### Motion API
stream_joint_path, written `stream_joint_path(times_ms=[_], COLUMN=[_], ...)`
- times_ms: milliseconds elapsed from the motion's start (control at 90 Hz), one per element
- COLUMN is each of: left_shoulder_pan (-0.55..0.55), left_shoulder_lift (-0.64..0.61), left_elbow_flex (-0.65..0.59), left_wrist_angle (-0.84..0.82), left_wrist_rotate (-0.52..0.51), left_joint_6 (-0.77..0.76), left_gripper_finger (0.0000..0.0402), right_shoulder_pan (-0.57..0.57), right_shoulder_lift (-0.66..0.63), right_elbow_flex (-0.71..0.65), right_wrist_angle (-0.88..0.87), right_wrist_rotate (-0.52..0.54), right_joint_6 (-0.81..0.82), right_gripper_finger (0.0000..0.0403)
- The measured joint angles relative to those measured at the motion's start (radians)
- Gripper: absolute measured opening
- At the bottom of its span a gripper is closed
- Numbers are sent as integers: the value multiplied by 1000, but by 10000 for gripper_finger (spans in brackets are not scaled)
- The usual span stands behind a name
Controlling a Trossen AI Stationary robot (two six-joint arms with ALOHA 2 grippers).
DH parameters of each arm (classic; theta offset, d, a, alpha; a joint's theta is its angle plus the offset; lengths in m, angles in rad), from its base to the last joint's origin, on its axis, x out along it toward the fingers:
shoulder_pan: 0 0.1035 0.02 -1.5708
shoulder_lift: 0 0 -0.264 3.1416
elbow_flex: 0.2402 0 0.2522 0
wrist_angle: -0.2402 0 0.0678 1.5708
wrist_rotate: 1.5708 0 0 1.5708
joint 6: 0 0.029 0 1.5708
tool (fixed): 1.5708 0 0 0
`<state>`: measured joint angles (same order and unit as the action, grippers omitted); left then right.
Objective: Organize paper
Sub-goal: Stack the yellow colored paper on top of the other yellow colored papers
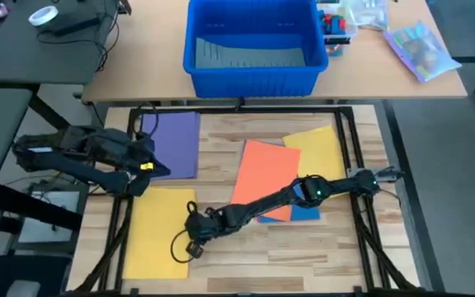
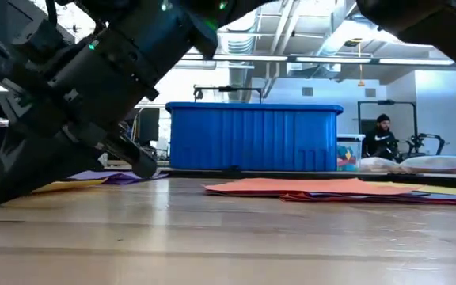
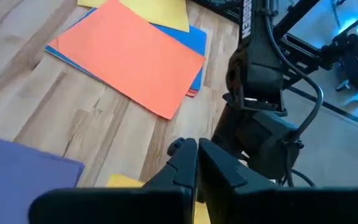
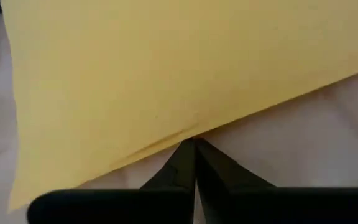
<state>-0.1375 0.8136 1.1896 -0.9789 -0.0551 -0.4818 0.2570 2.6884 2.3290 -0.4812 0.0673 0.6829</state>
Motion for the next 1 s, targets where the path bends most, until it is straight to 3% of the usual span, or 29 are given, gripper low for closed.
stream_joint_path(times_ms=[289, 633, 811, 911, 1000], left_shoulder_pan=[0, 0, 2, 25, 30], left_shoulder_lift=[18, -14, -8, 24, 84], left_elbow_flex=[0, 0, 0, 0, 1], left_wrist_angle=[-3, 23, 39, 58, 135], left_wrist_rotate=[0, -1, -2, -3, -5], left_joint_6=[16, 18, -89, -233, -234], left_gripper_finger=[0, 0, 0, 0, 0], right_shoulder_pan=[1, 57, 100, 106, 129], right_shoulder_lift=[0, -127, -319, -446, -544], right_elbow_flex=[-1, 20, 21, 21, 21], right_wrist_angle=[10, -250, -540, -837, -1097], right_wrist_rotate=[-27, -35, 130, 154, 283], right_joint_6=[-24, 21, 194, 353, 483], right_gripper_finger=[0, 0, 0, 0, 2])
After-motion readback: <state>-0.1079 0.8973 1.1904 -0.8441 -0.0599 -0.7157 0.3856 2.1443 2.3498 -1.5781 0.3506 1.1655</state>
